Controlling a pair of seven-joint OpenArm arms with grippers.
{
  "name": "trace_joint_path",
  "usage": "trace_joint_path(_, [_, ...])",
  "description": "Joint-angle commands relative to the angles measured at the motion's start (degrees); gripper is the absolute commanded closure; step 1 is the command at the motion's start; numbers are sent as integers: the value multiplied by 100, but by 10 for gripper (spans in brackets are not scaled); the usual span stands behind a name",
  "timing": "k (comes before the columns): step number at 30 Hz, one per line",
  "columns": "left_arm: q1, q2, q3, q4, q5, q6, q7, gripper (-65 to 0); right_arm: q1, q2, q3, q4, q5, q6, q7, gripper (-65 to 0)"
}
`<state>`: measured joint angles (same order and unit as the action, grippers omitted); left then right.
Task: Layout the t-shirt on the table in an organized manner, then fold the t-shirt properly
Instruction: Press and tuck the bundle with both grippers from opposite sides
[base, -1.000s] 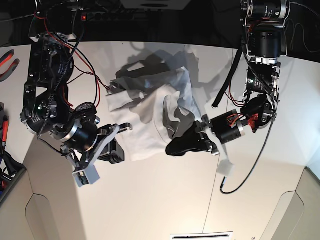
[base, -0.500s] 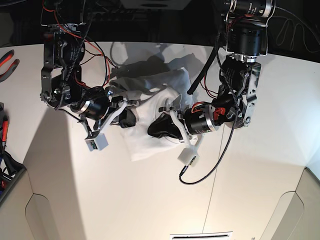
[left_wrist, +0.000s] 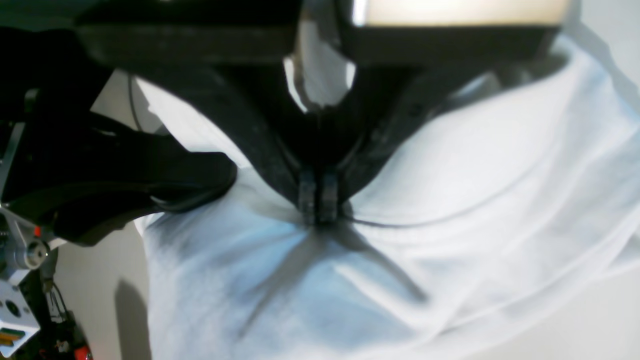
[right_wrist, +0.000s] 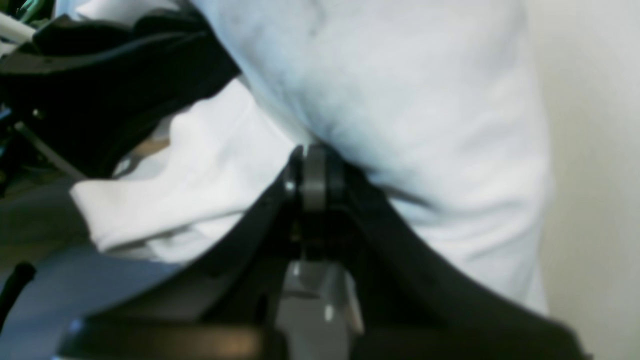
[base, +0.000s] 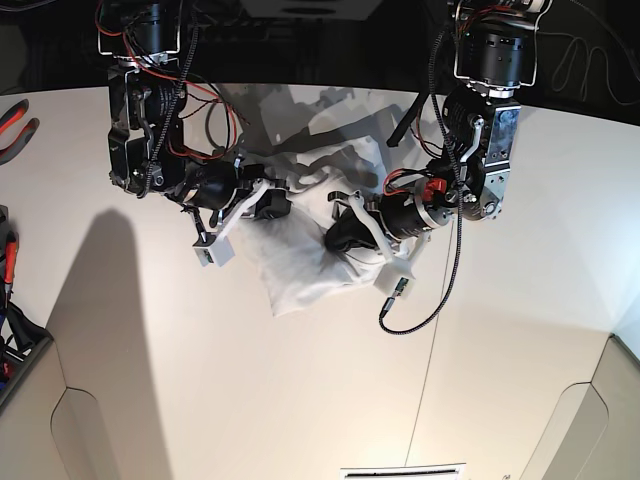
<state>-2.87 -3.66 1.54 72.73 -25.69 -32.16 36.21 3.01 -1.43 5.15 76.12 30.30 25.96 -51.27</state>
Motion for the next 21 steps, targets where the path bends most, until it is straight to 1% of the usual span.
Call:
trace_joint_path(1, [-98,-20,-11,44,-92,15,22,0,46,0,0,92,33,-17,-118,0])
trace_joint_path(2, [-114,-22,-11,52,-356,-192,24,0,46,2,0,146,138,-17,-181,0])
trace_joint_path(4, [-114,-17,-13,136,-1027,-784,57,0,44,0,0,374,332,-15,-361,0])
trace_joint_path(6, [-111,-15,-11,278,-1770,-784,234,0,44,0,0,730,409,4,-538,0])
trace_joint_path(7, [-111,-15,-11,387,-2111,-784,382,0,44,0,0,944,402,66,-577,0])
trace_joint_path(8, [-111,-13,-11,511,-2356,-784,507,0,42,4,4,1172,400,146,-579,0])
trace_joint_path(9, [-111,-15,-11,651,-2511,-784,627,0,44,2,11,1397,400,155,-579,0])
trace_joint_path(12, [-107,-13,-11,1139,-2603,-784,938,0,46,17,11,2079,402,153,-564,0])
trace_joint_path(15, [-81,-17,-11,1602,-2603,-784,1283,0,57,15,9,2583,420,155,-413,0])
trace_joint_path(16, [-68,-15,-11,1733,-2603,-784,1440,0,92,15,9,2662,428,186,-372,0])
trace_joint_path(19, [44,-17,-11,1991,-2601,-784,1897,0,326,15,-13,2618,422,435,-382,0])
trace_joint_path(21, [170,-15,-11,2000,-2594,-784,2037,0,503,15,-46,2472,417,435,-380,0])
